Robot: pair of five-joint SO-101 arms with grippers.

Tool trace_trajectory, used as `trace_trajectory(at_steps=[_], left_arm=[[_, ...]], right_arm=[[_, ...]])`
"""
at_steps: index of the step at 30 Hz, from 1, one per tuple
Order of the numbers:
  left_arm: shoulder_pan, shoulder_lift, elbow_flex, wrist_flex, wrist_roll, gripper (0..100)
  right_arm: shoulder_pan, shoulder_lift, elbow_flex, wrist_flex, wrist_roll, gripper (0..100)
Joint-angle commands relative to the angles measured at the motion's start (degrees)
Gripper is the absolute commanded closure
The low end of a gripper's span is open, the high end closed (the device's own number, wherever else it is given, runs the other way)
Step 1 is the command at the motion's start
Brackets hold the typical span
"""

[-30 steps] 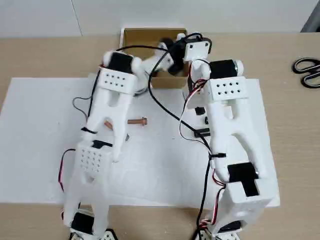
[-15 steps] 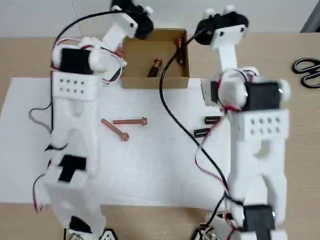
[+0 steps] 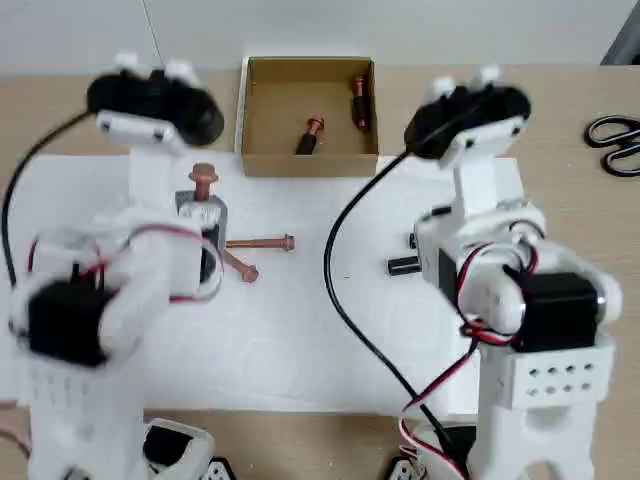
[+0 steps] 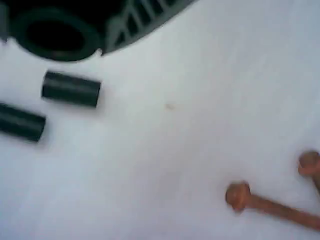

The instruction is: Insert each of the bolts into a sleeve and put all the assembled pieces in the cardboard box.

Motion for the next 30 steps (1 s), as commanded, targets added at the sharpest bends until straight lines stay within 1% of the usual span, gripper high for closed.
trace_trajectory(at_steps=[1,4,6,9,11,13,16,19,25,27,30], left_arm=[[2.9,-10.6,12.5,-12.9,0.5,99],[4.9,-17.0,24.4,-25.1,0.6,99],[5.0,-19.6,31.3,-32.3,0.8,99],[4.7,-21.0,39.5,-39.8,0.9,99],[5.0,-21.3,42.5,-42.2,1.0,99],[5.3,-21.1,42.9,-42.5,1.5,99],[6.4,-20.9,42.9,-43.3,5.8,99],[7.8,-20.8,43.1,-45.5,8.7,99],[8.2,-20.8,46.5,-54.2,8.9,99],[8.2,-20.8,48.7,-56.4,9.0,99],[8.2,-21.3,52.3,-59.4,9.2,99]], right_arm=[[-1.5,-5.6,7.5,-4.8,-2.3,99.5],[-2.9,-11.1,16.0,-10.1,-10.5,99.5],[-4.5,-15.3,22.5,-14.1,-14.8,99.5],[-7.2,-21.0,34.3,-22.7,-15.3,99.5],[-8.6,-24.4,42.5,-30.1,-14.9,99.5],[-9.4,-28.2,49.9,-37.0,-14.6,99.5],[-9.5,-33.8,60.7,-47.8,-14.4,99.5],[-9.5,-39.8,69.6,-56.0,-13.8,99.5],[-9.6,-50.2,82.6,-65.2,-13.8,99.5],[-11.8,-52.6,84.8,-65.9,-13.8,99.5],[-16.7,-55.7,86.4,-64.0,-13.8,99.5]])
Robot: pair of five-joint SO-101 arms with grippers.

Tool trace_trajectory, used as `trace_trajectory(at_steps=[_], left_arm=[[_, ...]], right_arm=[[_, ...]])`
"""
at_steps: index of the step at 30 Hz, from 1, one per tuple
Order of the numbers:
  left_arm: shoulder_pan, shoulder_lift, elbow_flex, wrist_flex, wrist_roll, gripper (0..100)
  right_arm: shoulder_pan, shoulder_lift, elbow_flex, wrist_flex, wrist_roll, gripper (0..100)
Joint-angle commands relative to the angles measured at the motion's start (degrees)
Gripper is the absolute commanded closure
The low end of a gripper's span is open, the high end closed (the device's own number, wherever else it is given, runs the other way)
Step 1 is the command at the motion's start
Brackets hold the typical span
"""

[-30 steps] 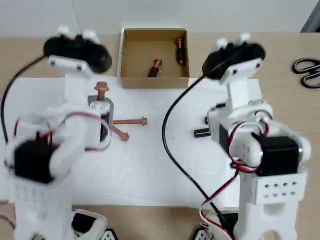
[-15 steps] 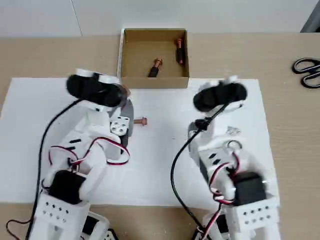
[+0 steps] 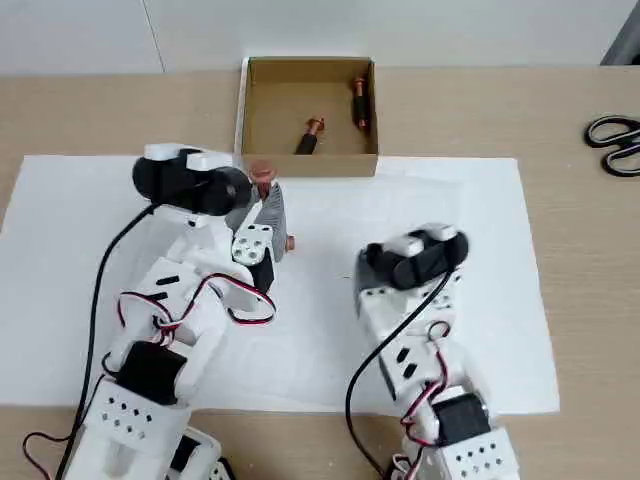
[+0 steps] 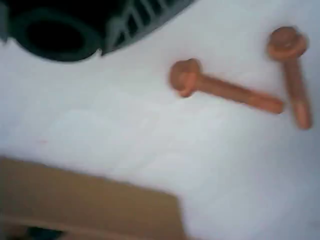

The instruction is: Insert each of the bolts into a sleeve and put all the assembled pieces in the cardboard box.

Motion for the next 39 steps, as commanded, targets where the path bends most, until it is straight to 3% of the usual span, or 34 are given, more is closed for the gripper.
trace_trajectory(at_steps=[1,5,20,39], left_arm=[[0.6,-1.5,2.4,-5.0,1.4,99],[4.0,-1.5,4.3,-6.8,5.1,99],[11.3,-1.1,0.2,-7.0,6.6,99],[11.8,2.4,-1.1,-7.0,6.9,99]], right_arm=[[-4.6,-3.8,0.3,0.5,0.5,99.5],[-5.7,-6.2,0.6,0.8,0.5,99.5],[-9.2,-11.8,4.5,0.5,0.4,99.5],[-11.0,-11.5,4.5,0.8,0.4,99.5]])
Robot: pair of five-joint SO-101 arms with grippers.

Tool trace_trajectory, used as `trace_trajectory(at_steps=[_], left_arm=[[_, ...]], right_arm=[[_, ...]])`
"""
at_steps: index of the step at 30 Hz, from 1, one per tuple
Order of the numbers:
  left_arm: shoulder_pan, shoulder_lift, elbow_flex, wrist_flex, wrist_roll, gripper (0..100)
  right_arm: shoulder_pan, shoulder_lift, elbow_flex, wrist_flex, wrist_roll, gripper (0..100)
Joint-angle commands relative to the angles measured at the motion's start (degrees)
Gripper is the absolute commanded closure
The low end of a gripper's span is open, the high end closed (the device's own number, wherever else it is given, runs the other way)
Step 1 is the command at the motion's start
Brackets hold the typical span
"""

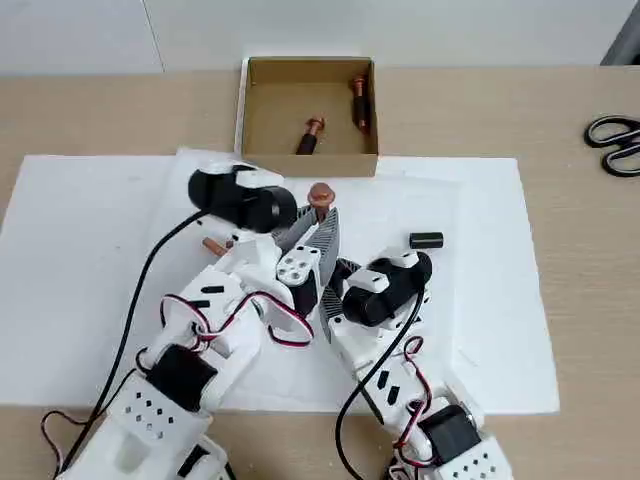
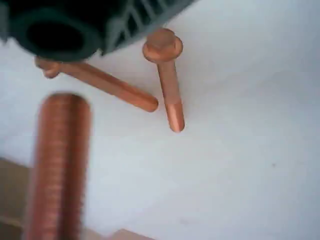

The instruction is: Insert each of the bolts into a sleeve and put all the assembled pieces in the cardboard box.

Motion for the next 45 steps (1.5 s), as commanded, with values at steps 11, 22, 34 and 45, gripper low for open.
trace_trajectory(at_steps=[11,22,34,45], left_arm=[[1.6,0.4,-3.3,-1.5,0.6,99],[1.5,0.4,-0.4,-1.4,0.6,99],[1.6,0.3,2.5,-1.4,0.6,99],[1.6,0.3,3.3,-1.7,0.6,99]], right_arm=[[-0.4,-1.0,-0.9,-0.1,0.4,99.5],[-0.3,-0.7,-3.1,0.8,0.4,99.5],[-0.3,-1.0,-3.6,1.8,0.4,99.5],[-0.3,-1.1,-3.9,1.8,0.4,99.5]])
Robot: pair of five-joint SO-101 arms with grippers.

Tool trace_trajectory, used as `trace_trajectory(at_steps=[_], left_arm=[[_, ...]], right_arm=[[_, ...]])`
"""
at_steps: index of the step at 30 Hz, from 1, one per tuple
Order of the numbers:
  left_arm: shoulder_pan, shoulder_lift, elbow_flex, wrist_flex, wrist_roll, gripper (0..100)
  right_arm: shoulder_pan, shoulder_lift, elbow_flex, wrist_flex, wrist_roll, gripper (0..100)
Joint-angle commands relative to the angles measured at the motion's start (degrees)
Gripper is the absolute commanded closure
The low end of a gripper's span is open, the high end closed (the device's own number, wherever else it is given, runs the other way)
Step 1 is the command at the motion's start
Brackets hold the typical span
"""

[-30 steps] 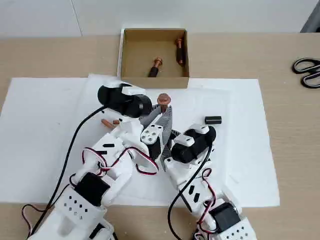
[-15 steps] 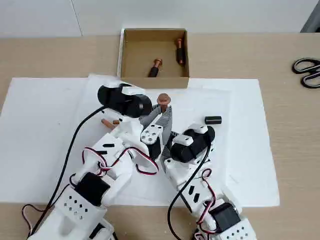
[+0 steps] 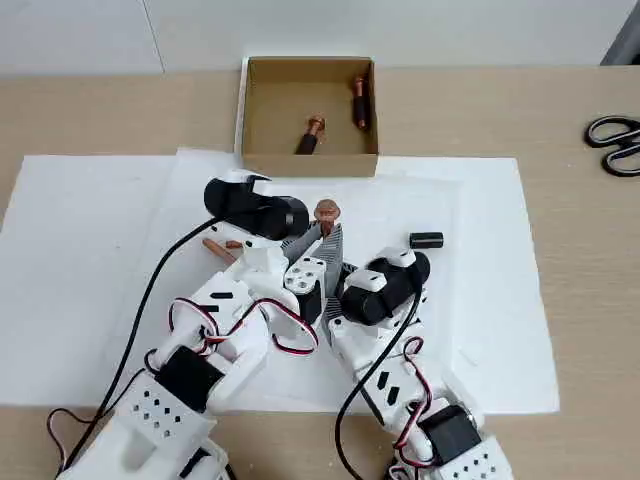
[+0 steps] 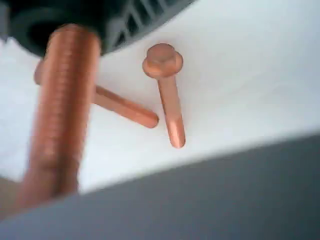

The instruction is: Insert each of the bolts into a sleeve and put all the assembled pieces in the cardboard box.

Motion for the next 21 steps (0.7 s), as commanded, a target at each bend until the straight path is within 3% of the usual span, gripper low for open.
trace_trajectory(at_steps=[1,16,21], left_arm=[[0.3,-0.3,-0.3,-1.8,0.6,99],[0.1,-0.1,0.7,-3.9,0.5,99],[0.4,-0.3,0.4,0.2,0.6,99]], right_arm=[[-0.3,-1.1,-4.2,-0.1,0.4,99.5],[-0.3,-0.9,-6.3,0.1,0.4,99.5],[-0.3,-0.9,-6.4,0.1,0.4,99.5]])
